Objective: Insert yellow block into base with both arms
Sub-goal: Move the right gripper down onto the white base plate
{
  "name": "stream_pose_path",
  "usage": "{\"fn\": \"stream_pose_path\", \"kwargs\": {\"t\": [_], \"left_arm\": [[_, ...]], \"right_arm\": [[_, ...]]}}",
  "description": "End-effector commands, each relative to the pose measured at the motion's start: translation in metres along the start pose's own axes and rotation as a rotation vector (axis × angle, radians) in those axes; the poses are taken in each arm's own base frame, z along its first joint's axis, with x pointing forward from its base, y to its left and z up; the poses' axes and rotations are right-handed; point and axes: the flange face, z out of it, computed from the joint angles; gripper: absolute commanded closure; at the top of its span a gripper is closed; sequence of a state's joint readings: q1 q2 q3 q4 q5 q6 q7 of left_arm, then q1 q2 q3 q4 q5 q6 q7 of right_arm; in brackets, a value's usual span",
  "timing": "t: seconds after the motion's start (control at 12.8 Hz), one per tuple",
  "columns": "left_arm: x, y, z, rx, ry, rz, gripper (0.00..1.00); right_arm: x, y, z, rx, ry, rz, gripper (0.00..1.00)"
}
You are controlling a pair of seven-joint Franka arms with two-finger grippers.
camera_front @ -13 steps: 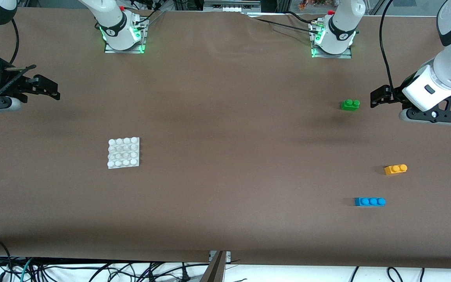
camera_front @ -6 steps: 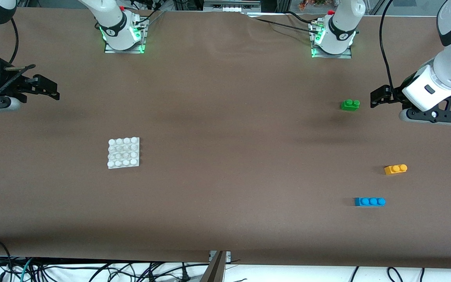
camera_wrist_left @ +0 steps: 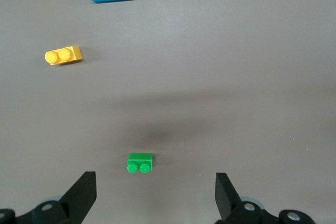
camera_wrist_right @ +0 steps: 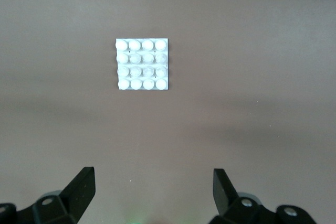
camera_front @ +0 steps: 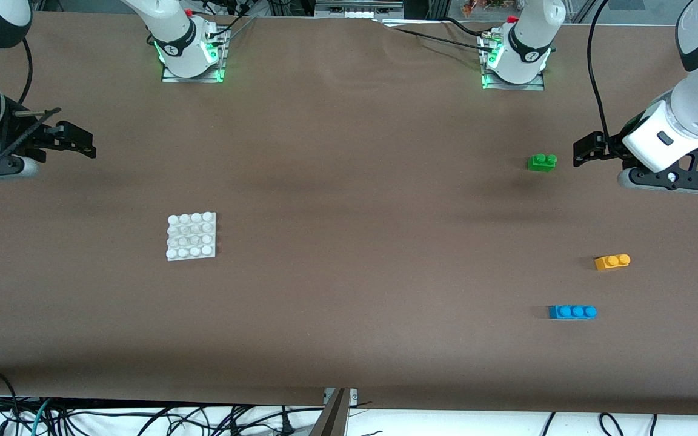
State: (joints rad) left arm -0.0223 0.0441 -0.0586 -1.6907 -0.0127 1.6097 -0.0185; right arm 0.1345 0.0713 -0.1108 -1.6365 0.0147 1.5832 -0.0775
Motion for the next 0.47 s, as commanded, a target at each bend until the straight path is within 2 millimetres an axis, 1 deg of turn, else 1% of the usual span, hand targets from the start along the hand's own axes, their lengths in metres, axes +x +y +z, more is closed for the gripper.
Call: {"fn": "stream_pose_path", "kwargs": {"t": [0.0,0.08,0.16,0.31,0.39], "left_arm": [[0.002,-0.001,-0.007,-0.024,-0.002,0.004,0.0],[0.002,-0.001,-0.007,-0.024,-0.002,0.005,0.0],[0.002,-0.003,-0.007,-0.024,-0.002,0.001,0.0],[0.002,-0.002,-0.007,-0.024,-0.002,0.004,0.0],[0.002,-0.003,-0.006,-0.024,-0.004,0.002,0.0]], "right_arm": [[0.009,0.001,0.005,-0.027,-0.012,0.003,0.01],[0.01,0.001,0.005,-0.03,-0.007,-0.009,0.01],[0.015,-0.001,0.012,-0.022,-0.009,-0.011,0.01],[0.031,-0.007,0.041,-0.024,-0.05,-0.02,0.01],[0.039,-0.009,0.053,-0.026,-0.04,-0.024,0.01]]}}
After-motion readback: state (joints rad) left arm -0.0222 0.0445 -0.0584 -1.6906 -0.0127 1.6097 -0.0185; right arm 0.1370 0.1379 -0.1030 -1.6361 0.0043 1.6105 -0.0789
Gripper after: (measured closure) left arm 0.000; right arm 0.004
